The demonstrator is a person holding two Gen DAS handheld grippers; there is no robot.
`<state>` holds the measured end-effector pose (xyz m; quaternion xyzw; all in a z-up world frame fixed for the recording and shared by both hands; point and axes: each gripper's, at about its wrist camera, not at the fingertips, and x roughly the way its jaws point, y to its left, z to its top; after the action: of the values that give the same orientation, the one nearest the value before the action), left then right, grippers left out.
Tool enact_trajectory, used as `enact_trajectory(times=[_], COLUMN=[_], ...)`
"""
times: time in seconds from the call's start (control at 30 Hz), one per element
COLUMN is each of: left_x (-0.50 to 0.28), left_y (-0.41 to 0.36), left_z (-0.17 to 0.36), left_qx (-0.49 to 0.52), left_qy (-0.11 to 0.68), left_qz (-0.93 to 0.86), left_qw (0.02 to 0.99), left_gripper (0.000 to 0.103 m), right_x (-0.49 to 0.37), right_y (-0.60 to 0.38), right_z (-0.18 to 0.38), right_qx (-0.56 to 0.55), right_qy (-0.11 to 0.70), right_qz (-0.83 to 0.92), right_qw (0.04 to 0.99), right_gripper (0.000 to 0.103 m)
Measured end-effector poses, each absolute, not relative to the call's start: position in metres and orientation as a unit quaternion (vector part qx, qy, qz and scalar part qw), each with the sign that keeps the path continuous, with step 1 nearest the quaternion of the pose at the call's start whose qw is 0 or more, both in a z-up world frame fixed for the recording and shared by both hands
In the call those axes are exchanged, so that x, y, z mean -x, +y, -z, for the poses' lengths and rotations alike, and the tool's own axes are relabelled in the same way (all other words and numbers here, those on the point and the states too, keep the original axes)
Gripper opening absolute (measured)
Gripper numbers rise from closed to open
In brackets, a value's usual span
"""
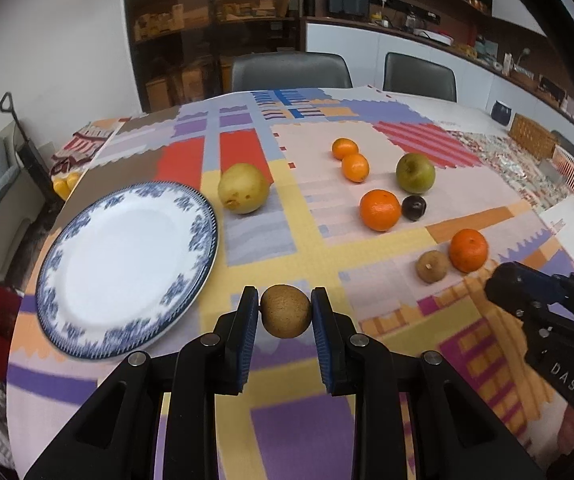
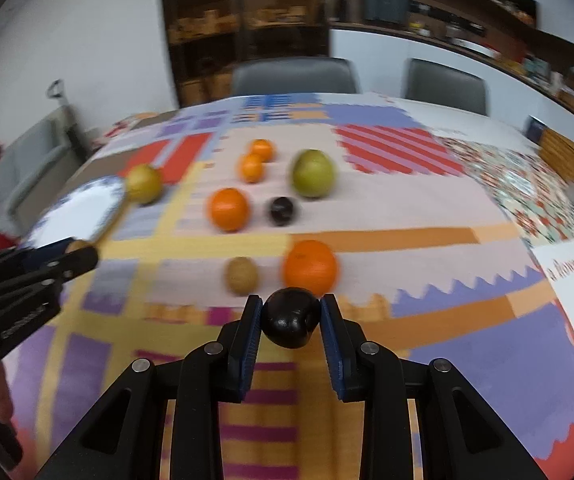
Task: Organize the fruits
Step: 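Carry kiwi and plum over the plate and open both tools to drop them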
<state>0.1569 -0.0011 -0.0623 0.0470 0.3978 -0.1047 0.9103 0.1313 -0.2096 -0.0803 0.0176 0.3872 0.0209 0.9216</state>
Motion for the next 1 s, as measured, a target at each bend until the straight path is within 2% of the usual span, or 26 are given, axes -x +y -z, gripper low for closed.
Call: enact_trajectory(times=[0.53,1.0], left_x=[-0.115,-0.157], left_y=[0.066,0.131], left_z=[0.039,0.052], left_qx=[-0.036,-0.038], left_qy=[0.373,0.384], left_qz=[0.039,0.016], left_qw=[0.926,0.922], left_gripper=[0.027,0.027], right_x=[-0.121,-0.186], right_y=[-0.131,-0.045], right_z=[0.04,0.05], right_qx=[0.021,0.04], right_qy=[0.346,0.383], right_qz=[-0.16,-0.25], right_qw=[0.924,0.889], right_gripper=[0.031,0.031])
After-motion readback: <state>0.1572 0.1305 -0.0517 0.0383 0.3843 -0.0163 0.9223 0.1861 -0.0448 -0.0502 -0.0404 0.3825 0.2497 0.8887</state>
